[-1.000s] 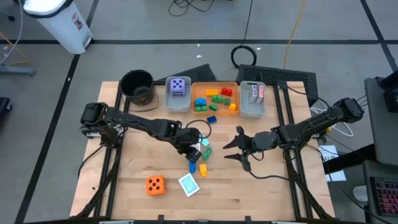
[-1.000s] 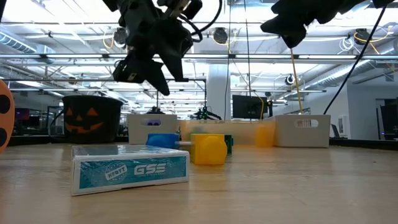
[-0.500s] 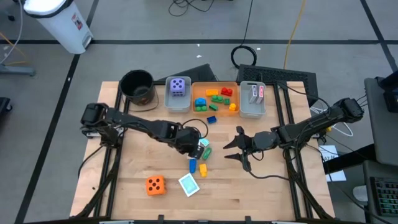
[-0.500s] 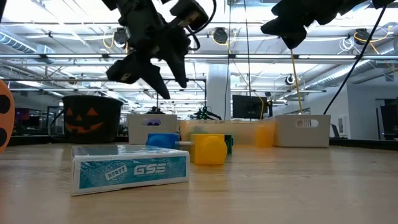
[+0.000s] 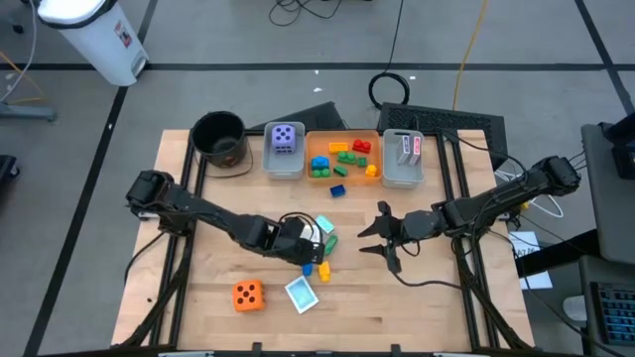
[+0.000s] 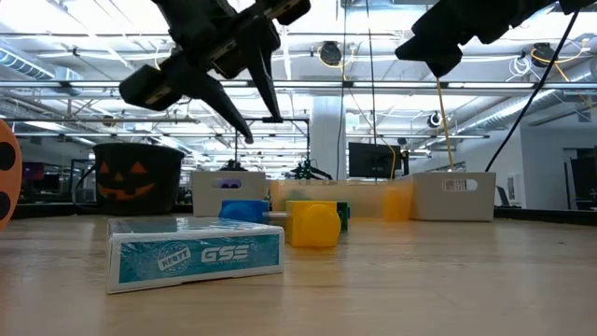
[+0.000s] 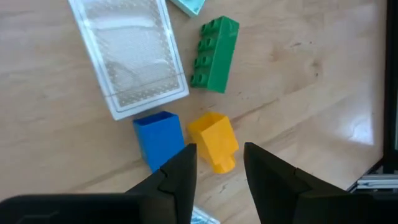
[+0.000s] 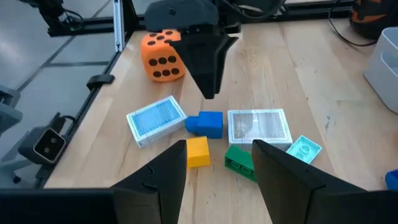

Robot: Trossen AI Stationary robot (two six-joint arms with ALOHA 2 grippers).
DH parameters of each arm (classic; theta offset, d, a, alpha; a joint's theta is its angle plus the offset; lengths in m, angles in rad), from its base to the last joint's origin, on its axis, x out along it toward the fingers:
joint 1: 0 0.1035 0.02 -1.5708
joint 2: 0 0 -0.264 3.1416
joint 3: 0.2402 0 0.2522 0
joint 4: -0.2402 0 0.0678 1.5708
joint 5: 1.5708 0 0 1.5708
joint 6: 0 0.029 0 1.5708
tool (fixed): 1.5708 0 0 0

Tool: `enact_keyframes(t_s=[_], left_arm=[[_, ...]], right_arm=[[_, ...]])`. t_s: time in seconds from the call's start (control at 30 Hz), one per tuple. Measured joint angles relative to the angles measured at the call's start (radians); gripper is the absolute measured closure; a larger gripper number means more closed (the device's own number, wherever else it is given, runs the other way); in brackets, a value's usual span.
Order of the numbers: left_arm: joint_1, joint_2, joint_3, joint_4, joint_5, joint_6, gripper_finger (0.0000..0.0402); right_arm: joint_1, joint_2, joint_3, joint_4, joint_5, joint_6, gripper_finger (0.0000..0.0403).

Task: Pick & Place Toys
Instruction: Put the blue game piece into the orange bin

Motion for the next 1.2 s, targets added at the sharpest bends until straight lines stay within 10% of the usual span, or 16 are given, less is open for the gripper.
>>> enact_keyframes(t_s=[0.77, 1.2], left_arm=[[0.031, 0.061, 0.001, -0.020, 0.051, 0.028, 0.0296], [0.041, 0.061, 0.001, -0.013, 0.089, 0.037, 0.0148]], right_arm=[[0.000, 0.000, 0.000, -0.086, 0.021, 0.000, 0.0232], [0.000, 0.000, 0.000, -0.086, 0.021, 0.000, 0.0232]])
